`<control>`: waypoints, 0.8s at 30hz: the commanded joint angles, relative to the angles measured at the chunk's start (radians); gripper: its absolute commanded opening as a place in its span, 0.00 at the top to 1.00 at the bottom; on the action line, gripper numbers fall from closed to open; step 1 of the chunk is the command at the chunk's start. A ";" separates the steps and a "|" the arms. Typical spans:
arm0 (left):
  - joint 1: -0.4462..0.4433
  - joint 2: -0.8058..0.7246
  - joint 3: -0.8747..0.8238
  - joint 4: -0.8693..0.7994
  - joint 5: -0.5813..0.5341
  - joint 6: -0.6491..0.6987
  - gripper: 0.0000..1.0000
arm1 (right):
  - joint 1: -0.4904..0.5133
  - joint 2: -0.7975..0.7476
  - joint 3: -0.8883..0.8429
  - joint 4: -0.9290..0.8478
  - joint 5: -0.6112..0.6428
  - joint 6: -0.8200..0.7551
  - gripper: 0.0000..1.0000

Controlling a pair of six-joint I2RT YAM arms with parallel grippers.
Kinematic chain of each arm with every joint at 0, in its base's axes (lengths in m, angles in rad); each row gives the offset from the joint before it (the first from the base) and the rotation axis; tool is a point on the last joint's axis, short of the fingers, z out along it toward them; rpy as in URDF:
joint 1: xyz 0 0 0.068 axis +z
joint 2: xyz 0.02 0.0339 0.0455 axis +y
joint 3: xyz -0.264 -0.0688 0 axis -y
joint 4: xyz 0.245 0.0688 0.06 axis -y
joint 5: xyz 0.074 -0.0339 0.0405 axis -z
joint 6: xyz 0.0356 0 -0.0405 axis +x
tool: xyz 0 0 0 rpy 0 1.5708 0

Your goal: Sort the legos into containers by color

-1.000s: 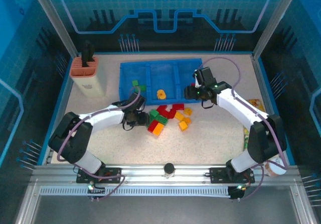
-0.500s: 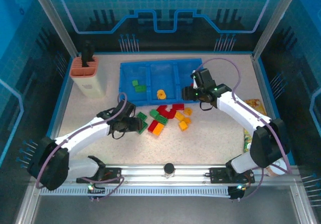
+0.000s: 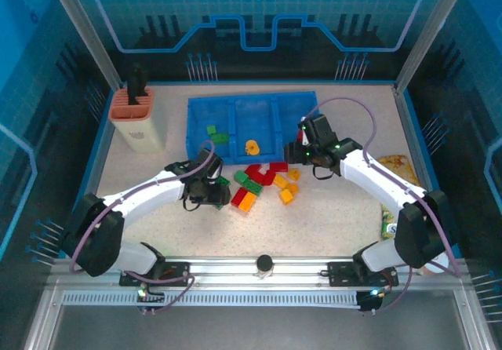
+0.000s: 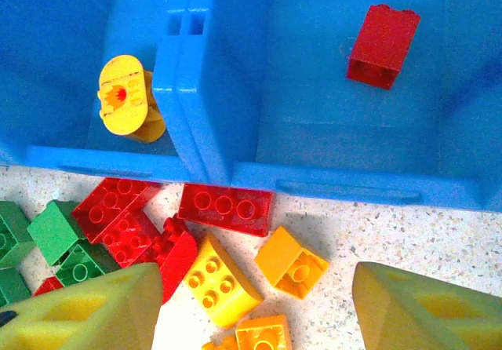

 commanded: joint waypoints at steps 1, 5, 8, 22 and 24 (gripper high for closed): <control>-0.011 0.016 0.026 -0.047 -0.022 0.035 0.37 | -0.005 -0.026 -0.023 0.017 -0.002 0.017 0.33; -0.042 0.058 0.045 -0.049 -0.006 0.049 0.37 | -0.007 -0.029 -0.051 0.035 -0.009 0.031 0.34; -0.049 0.098 0.056 -0.047 -0.017 0.053 0.37 | -0.007 -0.032 -0.073 0.047 -0.014 0.040 0.33; -0.064 0.157 0.098 -0.045 -0.068 0.039 0.67 | -0.031 -0.087 -0.153 0.067 -0.028 0.051 0.33; -0.078 0.108 0.109 -0.081 -0.085 0.033 0.70 | -0.033 -0.092 -0.166 0.076 -0.034 0.055 0.33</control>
